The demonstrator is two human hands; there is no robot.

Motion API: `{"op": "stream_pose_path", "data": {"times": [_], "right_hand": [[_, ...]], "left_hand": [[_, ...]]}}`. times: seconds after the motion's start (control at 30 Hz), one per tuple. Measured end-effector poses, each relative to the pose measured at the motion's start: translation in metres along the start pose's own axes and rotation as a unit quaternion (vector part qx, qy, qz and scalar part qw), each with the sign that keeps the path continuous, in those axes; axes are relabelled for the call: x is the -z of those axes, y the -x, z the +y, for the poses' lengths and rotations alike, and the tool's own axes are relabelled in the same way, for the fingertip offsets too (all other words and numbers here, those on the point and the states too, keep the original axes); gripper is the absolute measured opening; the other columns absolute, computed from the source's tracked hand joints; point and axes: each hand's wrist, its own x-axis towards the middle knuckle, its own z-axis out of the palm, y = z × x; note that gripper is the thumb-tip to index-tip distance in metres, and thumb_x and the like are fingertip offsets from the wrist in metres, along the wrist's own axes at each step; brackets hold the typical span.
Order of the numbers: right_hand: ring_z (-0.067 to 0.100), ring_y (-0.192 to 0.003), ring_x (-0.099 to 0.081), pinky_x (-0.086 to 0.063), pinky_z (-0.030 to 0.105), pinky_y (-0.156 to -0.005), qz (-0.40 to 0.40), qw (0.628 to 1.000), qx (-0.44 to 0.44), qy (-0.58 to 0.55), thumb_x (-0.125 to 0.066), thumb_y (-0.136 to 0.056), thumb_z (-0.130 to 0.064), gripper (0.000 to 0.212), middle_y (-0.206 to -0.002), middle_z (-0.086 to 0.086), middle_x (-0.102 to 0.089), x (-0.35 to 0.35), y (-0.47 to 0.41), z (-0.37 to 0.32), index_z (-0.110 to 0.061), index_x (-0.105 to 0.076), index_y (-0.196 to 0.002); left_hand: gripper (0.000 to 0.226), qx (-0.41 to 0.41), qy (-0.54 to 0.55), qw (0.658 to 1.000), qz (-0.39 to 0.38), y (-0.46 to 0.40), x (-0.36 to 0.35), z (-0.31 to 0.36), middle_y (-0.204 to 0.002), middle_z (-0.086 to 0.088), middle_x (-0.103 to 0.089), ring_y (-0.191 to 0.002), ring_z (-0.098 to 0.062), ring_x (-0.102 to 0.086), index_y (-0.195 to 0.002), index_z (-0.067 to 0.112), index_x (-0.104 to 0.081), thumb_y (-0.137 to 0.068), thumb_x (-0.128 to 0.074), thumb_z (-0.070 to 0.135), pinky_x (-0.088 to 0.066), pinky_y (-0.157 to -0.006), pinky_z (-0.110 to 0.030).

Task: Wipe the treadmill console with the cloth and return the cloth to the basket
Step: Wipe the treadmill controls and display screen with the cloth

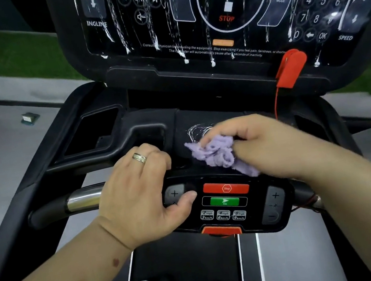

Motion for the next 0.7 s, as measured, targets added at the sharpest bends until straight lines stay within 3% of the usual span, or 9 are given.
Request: {"op": "stream_pose_path", "data": {"times": [0.07,0.13,0.23,0.3,0.37,0.47,0.53,0.6,0.7], "right_hand": [[0.026,-0.060,-0.056,-0.047,0.034,-0.060,-0.042,0.998,-0.023,0.028,-0.043,-0.089,0.003,0.040,-0.074,0.016,-0.069,0.018,0.012,0.009,-0.017,-0.074,-0.105],[0.029,-0.080,-0.065,-0.050,0.041,-0.078,-0.074,0.997,-0.026,-0.004,-0.053,-0.092,-0.010,0.023,-0.088,0.022,-0.069,0.024,0.018,0.008,-0.005,-0.070,-0.106],[-0.002,-0.101,-0.067,-0.050,0.028,-0.092,-0.017,0.999,0.010,0.032,-0.071,-0.092,-0.033,0.017,-0.102,-0.013,-0.074,0.001,0.006,0.000,-0.028,-0.076,-0.107],[-0.004,-0.103,-0.066,-0.052,0.033,-0.096,0.000,0.997,0.031,0.075,-0.072,-0.090,-0.038,0.015,-0.106,-0.022,-0.072,-0.011,-0.007,-0.005,-0.036,-0.077,-0.105],[0.003,-0.104,-0.068,-0.053,0.042,-0.099,-0.020,0.998,0.008,0.056,-0.072,-0.090,-0.039,0.014,-0.107,-0.018,-0.074,-0.003,-0.008,0.000,-0.040,-0.077,-0.103],[0.038,-0.102,-0.070,-0.054,0.062,-0.092,-0.063,0.996,-0.022,0.054,-0.074,-0.087,-0.045,0.016,-0.105,0.005,-0.076,0.023,0.004,0.014,-0.043,-0.077,-0.102],[0.028,-0.088,-0.073,-0.062,0.043,-0.079,-0.045,0.998,-0.022,0.030,-0.076,-0.087,-0.035,0.013,-0.095,0.003,-0.077,0.028,0.007,0.020,-0.041,-0.078,-0.098],[0.001,-0.072,-0.067,-0.050,0.013,-0.059,-0.022,1.000,0.012,-0.010,-0.077,-0.087,-0.020,0.020,-0.089,-0.012,-0.075,0.017,0.001,0.014,-0.036,-0.076,-0.100],[-0.004,-0.084,-0.068,-0.050,0.011,-0.068,-0.007,0.999,0.037,-0.011,-0.074,-0.090,-0.015,0.029,-0.098,-0.018,-0.074,0.000,-0.010,0.004,-0.033,-0.068,-0.112]], "left_hand": [[0.050,0.001,-0.004,1.000,0.000,0.000,0.000,0.000,-0.091,-0.006,-0.054,-0.079,-0.026,-0.053,-0.096,0.011,-0.048,-0.077,-0.066,0.054,-0.039,-0.070,-0.033],[0.051,0.004,-0.011,1.000,0.002,-0.001,0.000,0.001,-0.091,-0.006,-0.054,-0.077,-0.026,-0.052,-0.095,0.011,-0.047,-0.076,-0.066,0.054,-0.033,-0.070,-0.030],[0.051,0.002,-0.013,1.000,0.003,-0.001,0.001,0.001,-0.091,-0.006,-0.054,-0.077,-0.027,-0.053,-0.093,0.008,-0.051,-0.077,-0.065,0.055,-0.037,-0.069,-0.034],[0.052,0.001,-0.012,1.000,0.002,-0.001,0.002,0.001,-0.090,-0.007,-0.054,-0.077,-0.028,-0.054,-0.091,0.006,-0.054,-0.077,-0.065,0.055,-0.039,-0.070,-0.035],[0.053,0.003,-0.012,1.000,0.002,-0.001,0.001,0.000,-0.091,-0.006,-0.054,-0.077,-0.027,-0.053,-0.091,0.006,-0.053,-0.076,-0.066,0.055,-0.037,-0.071,-0.033],[0.052,0.000,-0.005,1.000,0.004,-0.001,0.000,0.000,-0.092,-0.005,-0.054,-0.078,-0.026,-0.053,-0.095,0.011,-0.048,-0.076,-0.067,0.055,-0.039,-0.072,-0.033],[0.051,-0.001,0.001,1.000,0.005,0.000,-0.001,0.000,-0.092,-0.005,-0.054,-0.078,-0.026,-0.053,-0.097,0.014,-0.045,-0.076,-0.067,0.055,-0.045,-0.071,-0.039],[0.050,-0.001,0.003,1.000,0.007,0.000,-0.001,0.000,-0.092,-0.006,-0.053,-0.078,-0.027,-0.053,-0.097,0.014,-0.045,-0.077,-0.066,0.055,-0.047,-0.070,-0.042],[0.050,-0.001,0.000,1.000,0.005,-0.001,-0.001,0.000,-0.091,-0.006,-0.054,-0.077,-0.027,-0.054,-0.095,0.010,-0.050,-0.078,-0.065,0.055,-0.045,-0.069,-0.041]]}}
